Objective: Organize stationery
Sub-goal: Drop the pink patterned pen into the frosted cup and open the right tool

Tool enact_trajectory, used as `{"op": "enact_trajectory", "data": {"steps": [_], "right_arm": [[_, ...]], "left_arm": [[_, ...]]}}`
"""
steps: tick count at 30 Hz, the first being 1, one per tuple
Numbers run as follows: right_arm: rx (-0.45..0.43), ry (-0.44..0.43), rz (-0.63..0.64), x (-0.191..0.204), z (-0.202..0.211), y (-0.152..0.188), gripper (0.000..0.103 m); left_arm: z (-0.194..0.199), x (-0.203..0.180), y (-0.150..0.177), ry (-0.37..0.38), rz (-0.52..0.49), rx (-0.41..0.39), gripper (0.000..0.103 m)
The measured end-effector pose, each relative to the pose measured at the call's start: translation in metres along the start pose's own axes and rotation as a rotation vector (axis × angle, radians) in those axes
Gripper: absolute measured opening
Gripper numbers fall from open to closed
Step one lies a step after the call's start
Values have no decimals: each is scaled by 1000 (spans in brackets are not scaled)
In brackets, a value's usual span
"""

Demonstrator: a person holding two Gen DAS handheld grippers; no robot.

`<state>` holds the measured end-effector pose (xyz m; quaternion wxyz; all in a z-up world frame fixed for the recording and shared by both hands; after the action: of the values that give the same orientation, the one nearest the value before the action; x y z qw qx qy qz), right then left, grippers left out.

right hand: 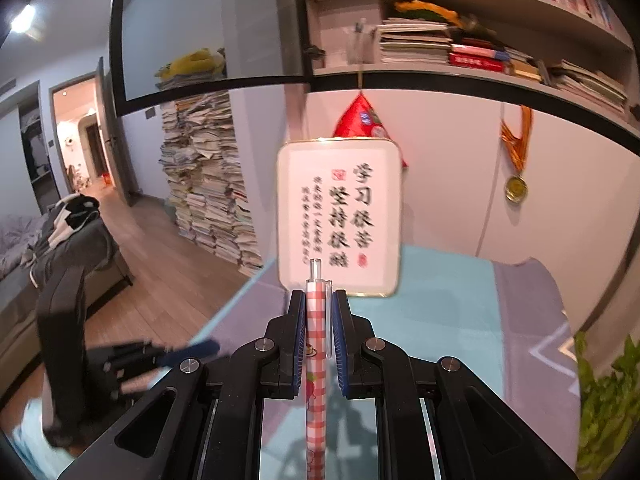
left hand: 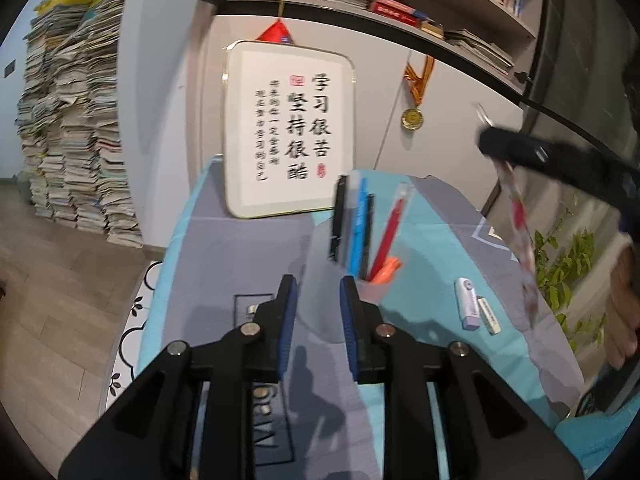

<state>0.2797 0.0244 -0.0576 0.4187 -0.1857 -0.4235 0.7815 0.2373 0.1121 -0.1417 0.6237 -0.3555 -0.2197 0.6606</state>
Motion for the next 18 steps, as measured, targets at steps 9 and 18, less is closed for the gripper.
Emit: {"op": "enact_trajectory", "data": {"steps": [9, 18], "right_arm": [[-57, 30, -24, 15, -48, -27, 14], [-56, 72, -60, 7, -86, -26, 14]], "left_arm": [[4, 27, 8, -13, 19, -3, 20], [-3, 34, 11, 3, 12, 12, 20]]}}
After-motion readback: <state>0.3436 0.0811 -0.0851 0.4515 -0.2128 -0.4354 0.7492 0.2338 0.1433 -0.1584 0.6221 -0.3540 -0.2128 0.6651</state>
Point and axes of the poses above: each gripper's, at about its wrist camera, not at the fingertips, and z roughly against the way its jaws point, x to its left, y to its underside, the point moved 10 cm from there along -z, roughly the way its jaws point, and after that the axes turned 6 degrees about x, right-handed, at the moved point
